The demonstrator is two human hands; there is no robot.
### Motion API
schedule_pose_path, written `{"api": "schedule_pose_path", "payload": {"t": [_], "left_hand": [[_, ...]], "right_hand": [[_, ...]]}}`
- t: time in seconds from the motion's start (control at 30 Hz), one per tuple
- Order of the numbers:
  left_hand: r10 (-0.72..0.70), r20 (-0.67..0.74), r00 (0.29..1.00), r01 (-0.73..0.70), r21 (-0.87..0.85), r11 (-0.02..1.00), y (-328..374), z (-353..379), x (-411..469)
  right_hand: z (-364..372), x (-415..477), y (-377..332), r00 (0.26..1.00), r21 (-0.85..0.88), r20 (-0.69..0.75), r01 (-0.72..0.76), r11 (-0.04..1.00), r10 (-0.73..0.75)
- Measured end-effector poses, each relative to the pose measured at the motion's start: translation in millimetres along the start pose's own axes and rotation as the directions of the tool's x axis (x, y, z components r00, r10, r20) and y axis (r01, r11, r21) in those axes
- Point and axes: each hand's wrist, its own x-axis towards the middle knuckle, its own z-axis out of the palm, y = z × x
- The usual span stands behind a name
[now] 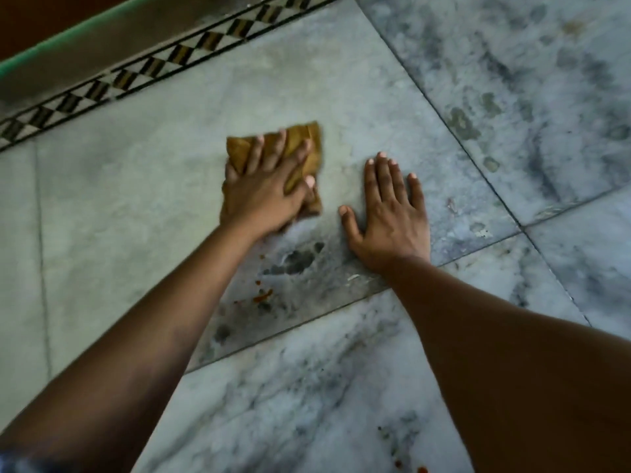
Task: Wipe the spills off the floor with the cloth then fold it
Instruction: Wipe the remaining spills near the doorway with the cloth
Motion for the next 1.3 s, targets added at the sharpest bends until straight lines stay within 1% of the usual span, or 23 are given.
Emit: {"api": "schedule_pose_path", "payload": {"t": [0.07, 0.1, 0.13, 0.2, 0.27, 0.3, 0.33, 0.37, 0.43, 0.5, 0.6, 0.63, 0.67, 0.73, 0.77, 0.83, 0.87, 0.9, 0.93, 1.03, 1.13, 1.2, 1.3], "left_hand": [[0.027, 0.010, 1.000, -0.027, 0.029, 0.999, -25, 8, -47], [-0.006, 0.018, 1.000, 0.005, 0.044, 0.999, -43, 10, -62], [-0.064, 0.017, 0.998, 0.064, 0.039, 0.997, -61, 9, -64], [-0.238, 0.014, 0.971, 0.238, -0.021, 0.971, -85, 4, -48], [-0.375, 0.016, 0.927, 0.375, -0.091, 0.923, -82, -3, -21], [-0.403, 0.022, 0.915, 0.403, -0.113, 0.908, -71, -6, -10], [-0.401, 0.024, 0.916, 0.401, -0.116, 0.909, -57, -5, -6], [-0.363, 0.027, 0.932, 0.363, -0.100, 0.926, -39, -4, -7], [-0.230, 0.033, 0.973, 0.231, -0.039, 0.972, -1, 4, -26], [-0.106, 0.032, 0.994, 0.106, 0.001, 0.994, 24, 12, -66], [0.026, 0.034, 0.999, -0.027, 0.024, 0.999, 9, 22, -129], [0.025, 0.040, 0.999, -0.026, 0.027, 0.999, -8, 24, -143], [-0.011, 0.048, 0.999, 0.010, 0.026, 1.000, -27, 24, -151], [-0.171, 0.071, 0.983, 0.172, -0.007, 0.985, -59, 23, -146], [-0.263, 0.076, 0.962, 0.267, -0.046, 0.963, -67, 21, -136], [-0.400, 0.110, 0.910, 0.412, -0.123, 0.903, -65, 10, -109], [-0.430, 0.132, 0.893, 0.447, -0.155, 0.881, -55, 5, -96], [-0.429, 0.147, 0.891, 0.451, -0.176, 0.875, -42, 2, -87], [-0.396, 0.147, 0.907, 0.418, -0.180, 0.890, -27, 2, -84], [-0.212, 0.112, 0.971, 0.222, -0.078, 0.972, 20, 15, -109], [-0.058, 0.028, 0.998, 0.058, 0.003, 0.998, 22, 30, -156], [-0.065, -0.020, 0.998, 0.066, 0.025, 0.998, 2, 33, -170], [-0.249, -0.001, 0.969, 0.249, -0.029, 0.968, -20, 28, -147]], "right_hand": [[0, 1, 2, 1.000, 0.002, -0.002, -0.001, 1.000, 0.001], [2, 0, 2, 1.000, 0.005, -0.002, -0.003, 1.000, 0.003], [2, 0, 3, 1.000, 0.001, -0.007, -0.005, 1.000, 0.005], [3, 0, 4, 1.000, -0.005, -0.020, -0.002, 1.000, 0.002], [4, 0, 5, 1.000, -0.009, -0.029, 0.008, 1.000, -0.008], [4, 1, 5, 0.999, -0.006, -0.030, 0.012, 1.000, -0.012], [4, 0, 4, 0.999, -0.003, -0.029, 0.019, 1.000, -0.019], [4, 1, 4, 0.999, 0.001, -0.032, 0.020, 1.000, -0.020], [4, 1, 4, 0.999, -0.001, -0.041, 0.020, 1.000, -0.020], [2, 1, 4, 0.999, -0.002, -0.038, 0.023, 1.000, -0.023], [2, 1, 4, 0.999, 0.008, -0.044, 0.022, 1.000, -0.021], [2, 2, 4, 0.999, 0.003, -0.042, 0.023, 1.000, -0.023], [2, 0, 5, 0.999, -0.006, -0.039, 0.021, 1.000, -0.021], [2, 0, 5, 0.999, -0.018, -0.028, 0.017, 1.000, -0.018], [2, -1, 5, 0.999, -0.025, -0.030, 0.021, 0.999, -0.022], [0, -1, 3, 0.999, -0.033, -0.031, 0.037, 0.999, -0.038], [0, -1, 4, 0.998, -0.035, -0.022, 0.050, 0.998, -0.050], [0, -1, 6, 0.998, -0.037, -0.009, 0.067, 0.997, -0.068], [0, -2, 8, 0.996, -0.041, -0.001, 0.089, 0.995, -0.089], [-2, -5, 23, 0.986, -0.053, 0.006, 0.166, 0.985, -0.165], [-5, -10, 41, 0.982, -0.064, -0.007, 0.189, 0.980, -0.189], [-6, -12, 53, 0.993, -0.059, -0.024, 0.116, 0.991, -0.118], [-5, -13, 61, 0.999, -0.039, -0.053, 0.008, 0.999, -0.010]]}}
